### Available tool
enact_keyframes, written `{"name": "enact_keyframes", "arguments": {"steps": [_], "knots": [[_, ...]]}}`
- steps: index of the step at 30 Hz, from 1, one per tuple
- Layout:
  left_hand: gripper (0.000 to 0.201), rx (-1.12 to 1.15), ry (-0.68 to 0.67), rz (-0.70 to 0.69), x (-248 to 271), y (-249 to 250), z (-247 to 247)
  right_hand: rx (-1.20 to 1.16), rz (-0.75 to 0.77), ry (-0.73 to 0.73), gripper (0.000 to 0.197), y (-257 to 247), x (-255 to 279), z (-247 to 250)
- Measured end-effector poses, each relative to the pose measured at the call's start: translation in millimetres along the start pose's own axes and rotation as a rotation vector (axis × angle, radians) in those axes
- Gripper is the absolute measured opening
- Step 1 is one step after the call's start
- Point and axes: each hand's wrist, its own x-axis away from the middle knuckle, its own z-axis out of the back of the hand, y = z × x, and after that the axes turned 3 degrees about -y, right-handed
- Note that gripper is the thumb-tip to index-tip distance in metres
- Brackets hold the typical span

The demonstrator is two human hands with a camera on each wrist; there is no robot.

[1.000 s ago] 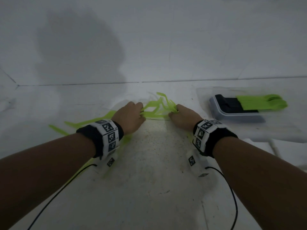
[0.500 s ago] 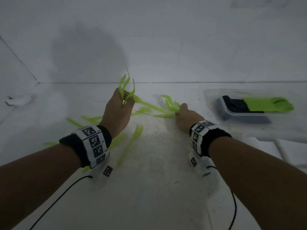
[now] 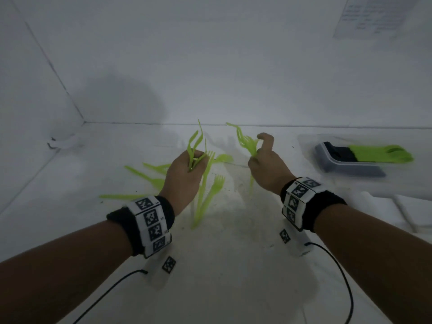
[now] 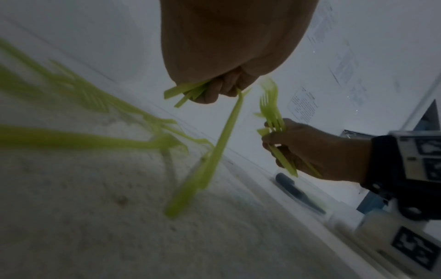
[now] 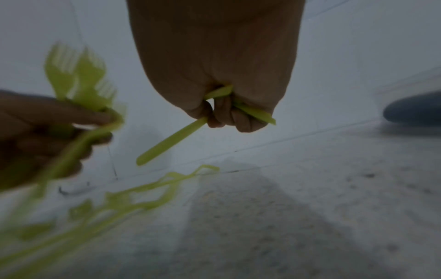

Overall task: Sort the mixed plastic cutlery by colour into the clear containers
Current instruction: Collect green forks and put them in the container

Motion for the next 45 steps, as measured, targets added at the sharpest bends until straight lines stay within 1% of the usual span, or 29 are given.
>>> {"name": "enact_keyframes", "arguments": {"steps": [3, 6, 8, 9, 12, 14, 16, 17, 20, 22, 24, 27, 28, 30, 32, 35, 37, 38, 39, 40, 41, 42, 44, 45], "knots": [[0.015, 0.044, 0.038, 0.064, 0.1, -1.5, -14.1, -0.051, 0.037, 0.015, 0.047, -16.5, 18.1, -4.5], [0.020, 0.085, 0.072, 0.116, -2.7, 2.5, -28.2, -0.069, 0.103, 0.072, 0.052, -21.3, 34.6, -9.4], [0.023, 0.155, 0.109, 0.158, -4.3, 5.7, -37.3, -0.070, 0.115, 0.077, 0.048, -20.5, 39.5, -11.1], [0.023, 0.189, 0.119, 0.173, -3.7, 9.0, -41.6, -0.069, 0.122, 0.074, 0.041, -20.2, 42.4, -10.3], [0.023, 0.262, 0.120, 0.217, -1.5, 21.3, -55.0, -0.049, 0.161, 0.062, 0.010, -17.3, 47.7, -5.5], [0.024, 0.319, 0.121, 0.262, 0.9, 30.9, -63.4, -0.026, 0.202, 0.094, 0.001, -13.3, 50.9, -1.5], [0.023, 0.369, 0.115, 0.304, 4.0, 40.9, -72.2, 0.004, 0.209, 0.139, 0.004, -8.0, 55.0, 2.7], [0.021, 0.392, 0.102, 0.321, 6.1, 45.5, -77.4, -0.004, 0.194, 0.146, 0.009, -5.1, 57.9, 5.9], [0.030, 0.436, 0.066, 0.345, 14.0, 56.3, -96.0, -0.065, 0.143, 0.133, 0.033, 7.1, 67.8, 18.6], [0.026, 0.433, 0.060, 0.333, 19.8, 60.0, -110.2, -0.116, 0.129, 0.149, 0.043, 15.3, 73.7, 28.2], [0.016, 0.445, 0.065, 0.328, 25.5, 65.1, -123.7, -0.165, 0.116, 0.200, 0.044, 24.6, 77.0, 36.3], [0.015, 0.441, 0.097, 0.330, 31.4, 73.3, -140.3, -0.213, 0.099, 0.282, 0.042, 36.5, 79.4, 47.0], [0.016, 0.440, 0.099, 0.329, 33.7, 76.8, -144.4, -0.215, 0.110, 0.279, 0.043, 38.8, 81.0, 49.5], [0.027, 0.433, 0.089, 0.305, 39.0, 82.1, -151.5, -0.212, 0.143, 0.267, 0.043, 41.5, 85.6, 53.0], [0.033, 0.392, 0.111, 0.268, 44.5, 83.7, -157.0, -0.230, 0.150, 0.291, 0.040, 42.1, 90.3, 55.4], [0.026, 0.352, 0.184, 0.210, 52.1, 84.2, -162.6, -0.295, 0.119, 0.326, 0.037, 46.7, 94.2, 57.0], [0.024, 0.360, 0.218, 0.198, 55.3, 84.8, -165.0, -0.270, 0.116, 0.296, 0.038, 49.6, 97.1, 57.2], [0.028, 0.367, 0.224, 0.188, 56.3, 85.4, -165.9, -0.244, 0.124, 0.274, 0.040, 50.2, 98.5, 57.1], [0.043, 0.358, 0.217, 0.177, 57.6, 85.8, -167.5, -0.225, 0.141, 0.258, 0.042, 49.5, 99.8, 57.4], [0.053, 0.341, 0.210, 0.174, 59.3, 87.0, -168.3, -0.221, 0.161, 0.249, 0.044, 48.3, 100.4, 57.4], [0.055, 0.333, 0.207, 0.164, 60.1, 87.2, -168.6, -0.231, 0.177, 0.240, 0.044, 46.7, 100.4, 57.6], [0.050, 0.335, 0.208, 0.156, 60.7, 86.6, -168.8, -0.251, 0.183, 0.225, 0.043, 45.5, 99.8, 57.7], [0.021, 0.372, 0.200, 0.158, 59.9, 87.3, -167.4, -0.307, 0.177, 0.189, 0.043, 45.2, 99.4, 58.0], [0.010, 0.394, 0.193, 0.162, 59.4, 88.9, -165.9, -0.329, 0.176, 0.181, 0.043, 46.1, 99.4, 58.3]]}}
